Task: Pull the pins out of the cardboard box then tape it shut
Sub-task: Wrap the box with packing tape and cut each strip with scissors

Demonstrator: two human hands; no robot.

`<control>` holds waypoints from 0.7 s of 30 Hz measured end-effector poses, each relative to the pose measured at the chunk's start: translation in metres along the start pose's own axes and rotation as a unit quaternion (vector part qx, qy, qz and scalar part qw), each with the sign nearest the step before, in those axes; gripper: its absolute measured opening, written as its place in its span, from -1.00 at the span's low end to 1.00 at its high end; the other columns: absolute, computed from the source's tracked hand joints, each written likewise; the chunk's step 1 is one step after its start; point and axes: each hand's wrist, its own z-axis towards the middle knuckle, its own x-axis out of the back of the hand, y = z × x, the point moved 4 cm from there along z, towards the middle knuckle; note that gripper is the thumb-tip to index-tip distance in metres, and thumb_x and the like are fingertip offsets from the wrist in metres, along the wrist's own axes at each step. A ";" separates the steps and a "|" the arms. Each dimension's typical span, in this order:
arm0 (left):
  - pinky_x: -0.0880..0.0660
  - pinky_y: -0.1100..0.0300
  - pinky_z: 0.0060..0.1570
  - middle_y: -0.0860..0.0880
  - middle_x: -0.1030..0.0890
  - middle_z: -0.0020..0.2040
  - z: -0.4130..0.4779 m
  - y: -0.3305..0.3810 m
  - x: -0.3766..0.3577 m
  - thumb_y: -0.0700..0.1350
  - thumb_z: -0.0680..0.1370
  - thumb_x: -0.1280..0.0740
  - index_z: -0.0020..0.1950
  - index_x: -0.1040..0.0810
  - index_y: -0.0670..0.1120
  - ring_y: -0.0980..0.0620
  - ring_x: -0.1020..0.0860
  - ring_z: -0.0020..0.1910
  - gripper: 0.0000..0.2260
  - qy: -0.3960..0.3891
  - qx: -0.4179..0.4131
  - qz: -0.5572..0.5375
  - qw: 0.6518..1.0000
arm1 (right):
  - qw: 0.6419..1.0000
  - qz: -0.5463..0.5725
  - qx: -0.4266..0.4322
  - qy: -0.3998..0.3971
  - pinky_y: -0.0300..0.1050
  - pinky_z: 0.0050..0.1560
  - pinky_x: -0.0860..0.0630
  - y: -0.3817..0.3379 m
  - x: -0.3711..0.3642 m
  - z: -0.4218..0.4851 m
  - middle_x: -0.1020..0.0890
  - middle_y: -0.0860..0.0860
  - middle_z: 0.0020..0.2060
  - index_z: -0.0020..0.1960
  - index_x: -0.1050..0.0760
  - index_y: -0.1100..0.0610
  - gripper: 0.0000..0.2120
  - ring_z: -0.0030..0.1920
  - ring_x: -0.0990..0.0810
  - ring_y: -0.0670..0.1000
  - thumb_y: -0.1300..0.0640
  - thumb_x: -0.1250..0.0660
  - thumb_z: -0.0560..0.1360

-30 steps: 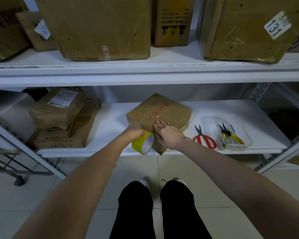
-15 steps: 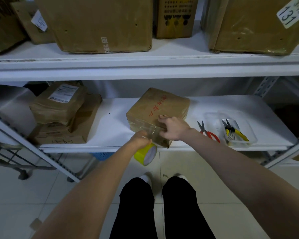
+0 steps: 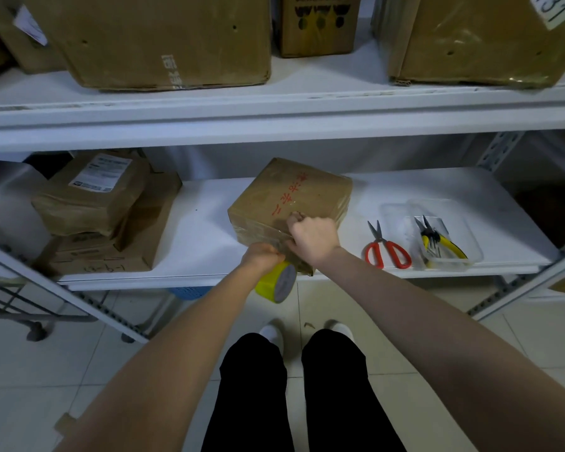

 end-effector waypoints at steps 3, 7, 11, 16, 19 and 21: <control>-0.42 0.08 0.21 -0.20 -0.61 0.13 0.001 0.008 0.002 -0.16 0.43 -0.40 0.02 -0.62 -0.18 -0.13 -0.53 0.20 -0.80 0.001 -0.013 0.010 1.000 | 0.992 0.124 -0.005 -0.007 -0.06 -0.05 -0.49 0.014 -0.010 -0.007 -0.53 0.02 0.29 0.36 -0.37 0.05 -0.55 0.16 -0.59 0.15 -0.05 -0.29 0.52; -0.45 0.11 0.17 -0.14 -0.62 0.05 0.006 0.008 0.005 -0.24 0.46 -0.38 -0.08 -0.62 -0.11 -0.06 -0.54 0.09 -0.92 0.014 0.002 0.013 1.000 | 0.936 0.293 -0.122 0.151 0.01 0.02 -0.52 0.066 -0.017 -0.030 -0.55 0.08 0.21 0.26 -0.46 0.12 -0.69 0.09 -0.58 0.18 0.00 -0.21 0.58; -0.46 0.10 0.15 -0.14 -0.59 0.01 0.006 0.010 0.002 -0.26 0.47 -0.35 -0.06 -0.60 -0.14 -0.05 -0.53 0.06 -0.92 0.018 0.004 0.043 0.999 | 0.934 0.199 -0.296 -0.027 0.04 0.13 -0.44 0.119 -0.058 -0.050 -0.43 0.20 0.23 0.28 -0.37 0.27 -0.68 0.23 -0.44 0.20 0.13 -0.14 0.59; -0.39 0.19 0.19 -0.10 -0.55 0.25 0.002 0.014 -0.001 -0.16 0.53 -0.33 0.19 -0.56 -0.16 -0.06 -0.48 0.26 -0.76 0.015 -0.002 0.105 0.994 | 0.927 0.157 -0.292 -0.174 -0.05 0.02 -0.52 0.134 -0.104 -0.058 -0.43 0.15 0.36 0.18 -0.53 0.20 -0.61 0.12 -0.58 0.11 -0.03 -0.09 0.60; -0.40 0.19 0.11 -0.12 -0.55 0.23 0.003 0.013 0.002 -0.18 0.52 -0.34 0.18 -0.55 -0.19 -0.06 -0.50 0.24 -0.76 0.025 0.018 0.090 0.995 | 0.925 0.134 -0.299 -0.191 -0.11 -0.09 -0.50 0.138 -0.115 -0.056 -0.54 0.11 0.25 0.17 -0.55 0.18 -0.56 0.06 -0.60 0.09 -0.09 -0.09 0.58; -0.39 0.19 0.05 -0.16 -0.57 0.21 0.004 0.013 0.004 -0.22 0.52 -0.33 0.15 -0.56 -0.23 -0.09 -0.51 0.24 -0.78 0.029 0.025 0.087 0.996 | 0.914 0.141 -0.327 -0.195 -0.12 -0.17 -0.47 0.141 -0.117 -0.056 -0.61 0.09 0.04 0.16 -0.56 0.18 -0.58 -0.02 -0.58 0.09 -0.09 -0.15 0.53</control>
